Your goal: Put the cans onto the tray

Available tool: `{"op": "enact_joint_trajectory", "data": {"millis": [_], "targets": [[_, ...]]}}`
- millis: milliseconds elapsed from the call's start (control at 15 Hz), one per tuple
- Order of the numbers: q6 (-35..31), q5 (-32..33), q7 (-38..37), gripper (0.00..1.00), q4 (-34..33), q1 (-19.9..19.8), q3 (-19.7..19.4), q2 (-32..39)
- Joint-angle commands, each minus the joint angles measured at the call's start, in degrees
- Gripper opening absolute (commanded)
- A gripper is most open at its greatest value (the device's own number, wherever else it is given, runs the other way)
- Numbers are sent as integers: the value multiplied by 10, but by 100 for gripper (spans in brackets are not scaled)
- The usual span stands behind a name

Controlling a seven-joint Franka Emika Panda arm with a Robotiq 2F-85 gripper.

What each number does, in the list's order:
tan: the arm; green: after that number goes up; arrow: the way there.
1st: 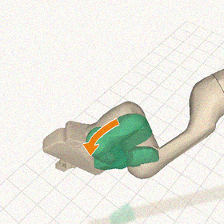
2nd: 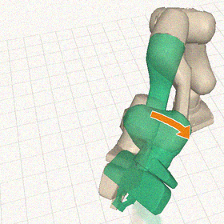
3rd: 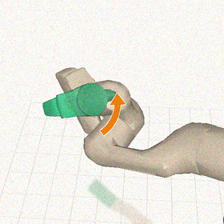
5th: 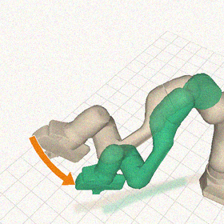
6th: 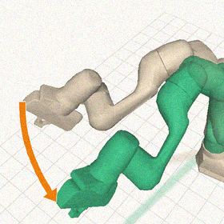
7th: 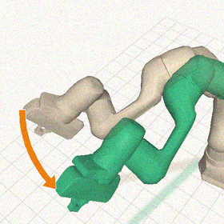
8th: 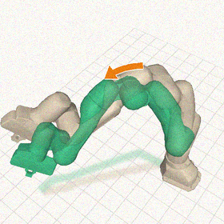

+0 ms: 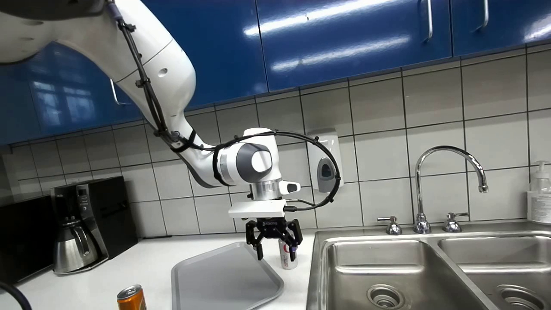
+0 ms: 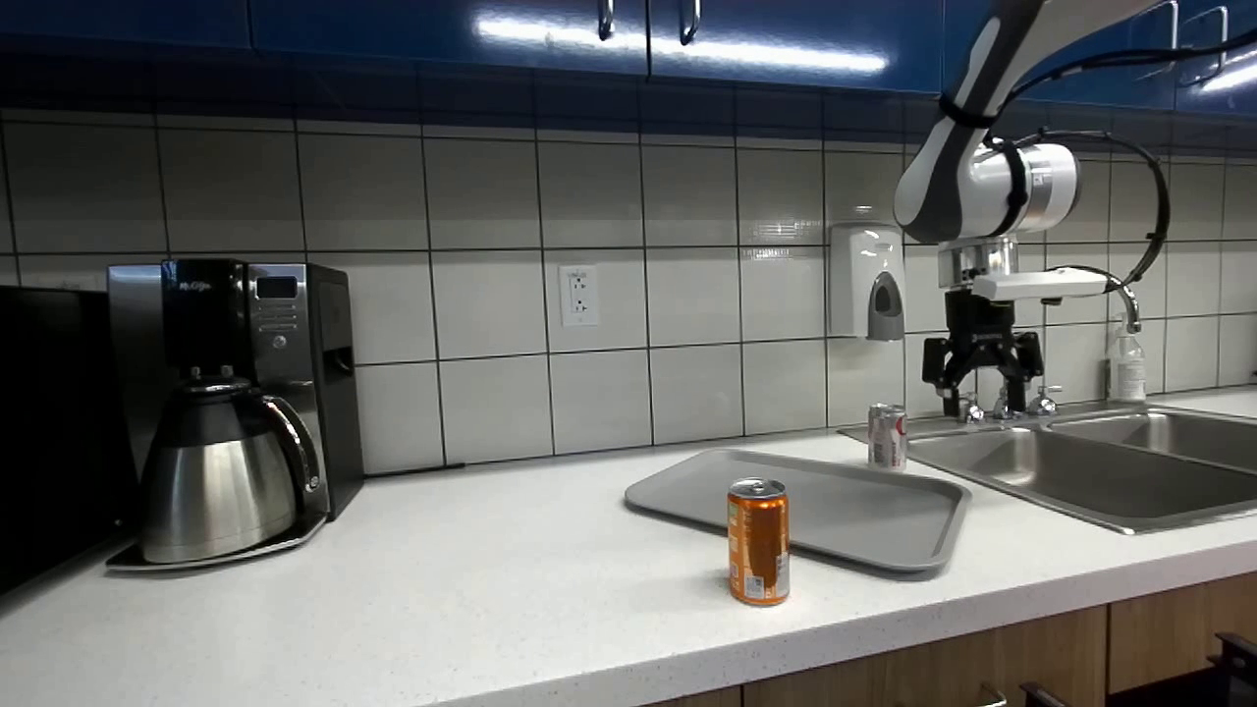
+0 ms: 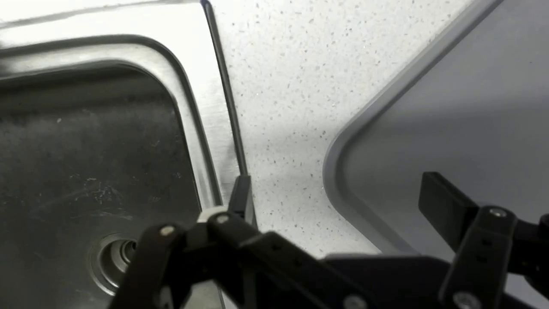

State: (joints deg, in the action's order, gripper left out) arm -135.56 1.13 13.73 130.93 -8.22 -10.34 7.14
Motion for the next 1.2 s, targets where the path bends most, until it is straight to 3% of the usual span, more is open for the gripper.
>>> {"op": "enact_joint_trajectory", "data": {"millis": [0, 1133], "targets": [[8, -11, -10, 100, -32, -3, 15, 25], [-19, 4, -103, 100, -117, 7, 21, 121]]}}
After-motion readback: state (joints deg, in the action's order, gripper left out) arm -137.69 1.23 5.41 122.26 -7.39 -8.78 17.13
